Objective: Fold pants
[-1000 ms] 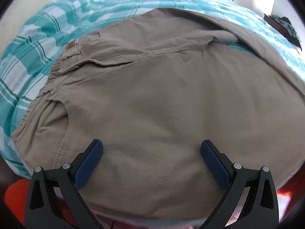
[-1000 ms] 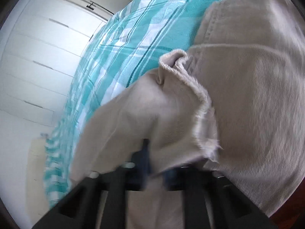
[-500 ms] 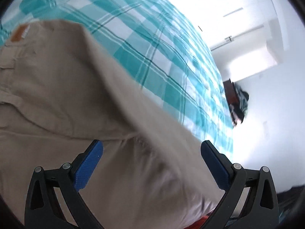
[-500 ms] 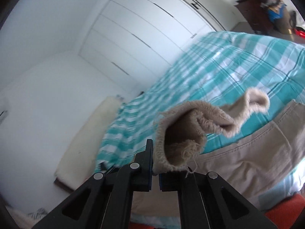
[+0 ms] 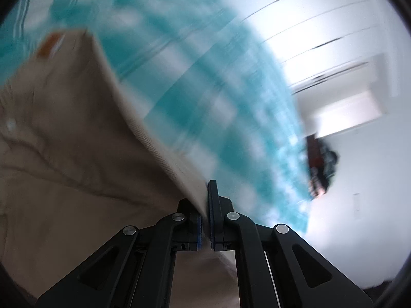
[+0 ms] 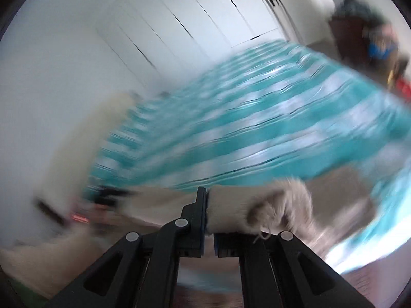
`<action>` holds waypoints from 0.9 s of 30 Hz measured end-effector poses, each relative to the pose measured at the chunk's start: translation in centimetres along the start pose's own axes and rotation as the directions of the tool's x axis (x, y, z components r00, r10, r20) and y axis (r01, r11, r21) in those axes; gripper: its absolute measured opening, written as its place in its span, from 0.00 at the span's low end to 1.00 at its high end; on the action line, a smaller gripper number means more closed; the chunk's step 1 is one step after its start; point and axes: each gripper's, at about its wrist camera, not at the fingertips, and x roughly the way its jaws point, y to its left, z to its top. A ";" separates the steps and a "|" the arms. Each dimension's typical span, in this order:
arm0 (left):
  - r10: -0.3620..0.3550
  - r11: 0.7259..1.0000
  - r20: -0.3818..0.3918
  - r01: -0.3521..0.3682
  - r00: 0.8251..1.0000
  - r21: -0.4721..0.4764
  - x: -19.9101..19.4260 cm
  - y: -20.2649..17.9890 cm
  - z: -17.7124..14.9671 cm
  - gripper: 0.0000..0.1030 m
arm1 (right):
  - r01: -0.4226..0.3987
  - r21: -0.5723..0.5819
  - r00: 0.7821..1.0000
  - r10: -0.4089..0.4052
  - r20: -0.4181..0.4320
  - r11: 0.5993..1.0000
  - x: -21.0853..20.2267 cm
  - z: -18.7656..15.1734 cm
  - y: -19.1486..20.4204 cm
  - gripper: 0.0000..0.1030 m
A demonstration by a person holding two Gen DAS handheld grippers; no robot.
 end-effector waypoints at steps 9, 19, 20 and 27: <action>0.231 0.883 -0.009 -0.205 0.973 0.423 -1.6 0.0 -13.7 0.06 | -0.077 0.063 0.997 0.079 -0.022 0.995 0.9 2.4 -7.4 0.06; 0.295 0.858 -0.082 -0.227 0.952 0.460 0.6 2.2 -17.5 0.06 | 0.110 0.455 0.983 -0.029 -0.182 0.884 3.1 -8.5 -19.4 0.52; 0.291 0.864 -0.082 -0.225 0.953 0.451 1.1 2.1 -17.2 0.06 | 0.092 0.473 0.988 -0.022 -0.152 0.876 2.7 -8.5 -19.7 0.52; 0.238 0.862 -0.042 -0.191 0.970 0.470 -0.2 0.2 -17.0 0.04 | 0.157 0.465 0.984 -0.095 -0.154 0.871 2.1 -6.7 -19.3 0.03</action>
